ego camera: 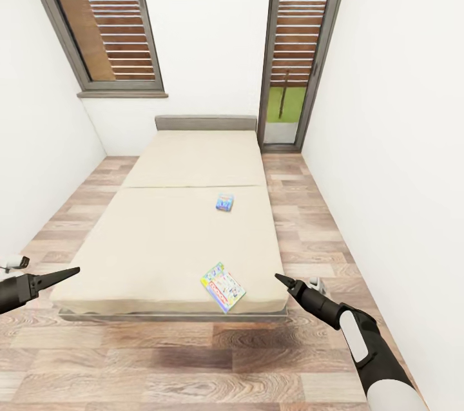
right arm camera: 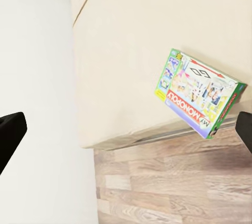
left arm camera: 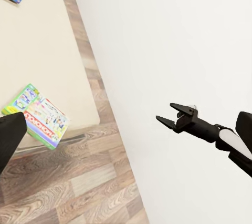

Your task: Put all the toys in the child's room - the three board games (two on the bed and one on the table), the two jigsaw puzzles on the table, and the tennis ball on the table - inside the toy box on the table in the child's room.

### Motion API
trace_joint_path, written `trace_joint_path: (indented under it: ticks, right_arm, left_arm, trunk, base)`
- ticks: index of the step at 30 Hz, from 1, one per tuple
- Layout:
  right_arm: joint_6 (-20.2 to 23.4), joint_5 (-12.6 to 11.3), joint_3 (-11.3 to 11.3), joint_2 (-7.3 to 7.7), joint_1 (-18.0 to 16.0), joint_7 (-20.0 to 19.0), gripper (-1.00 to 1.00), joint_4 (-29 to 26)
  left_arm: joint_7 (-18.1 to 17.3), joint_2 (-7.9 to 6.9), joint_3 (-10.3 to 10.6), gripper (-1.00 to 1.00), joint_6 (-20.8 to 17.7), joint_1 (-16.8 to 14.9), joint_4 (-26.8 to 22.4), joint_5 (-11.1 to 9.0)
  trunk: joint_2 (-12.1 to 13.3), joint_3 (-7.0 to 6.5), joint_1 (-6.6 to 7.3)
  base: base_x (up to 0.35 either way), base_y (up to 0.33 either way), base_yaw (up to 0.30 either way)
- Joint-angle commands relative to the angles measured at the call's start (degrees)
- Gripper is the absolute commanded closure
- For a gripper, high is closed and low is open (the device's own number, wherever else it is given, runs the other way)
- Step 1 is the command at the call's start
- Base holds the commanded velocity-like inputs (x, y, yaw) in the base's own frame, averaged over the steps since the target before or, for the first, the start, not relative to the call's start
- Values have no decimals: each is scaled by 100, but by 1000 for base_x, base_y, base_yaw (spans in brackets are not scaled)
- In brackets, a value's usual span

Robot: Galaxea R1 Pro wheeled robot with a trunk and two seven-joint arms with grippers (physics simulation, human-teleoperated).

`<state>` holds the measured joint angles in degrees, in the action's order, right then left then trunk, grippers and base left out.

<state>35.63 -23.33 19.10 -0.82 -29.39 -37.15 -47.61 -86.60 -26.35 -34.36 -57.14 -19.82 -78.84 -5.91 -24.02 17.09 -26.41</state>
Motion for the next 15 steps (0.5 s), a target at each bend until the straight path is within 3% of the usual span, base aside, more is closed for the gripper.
trace_joint_path:
  ticks: [1,15]
  right_arm:
    - [41,-14,24,-6,-5,-11,-100,-2]
    - [41,-14,24,-6,-5,-11,-100,-2]
  left_arm:
    - [-23,-2,-1,-100,-61,-4,0,3]
    - [-23,-2,-1,-100,-61,-4,0,2]
  trunk:
    - [-10,0,-3]
    - [-10,-133,-3]
  base:
    - [0,0,0]
    - [-15,0,0]
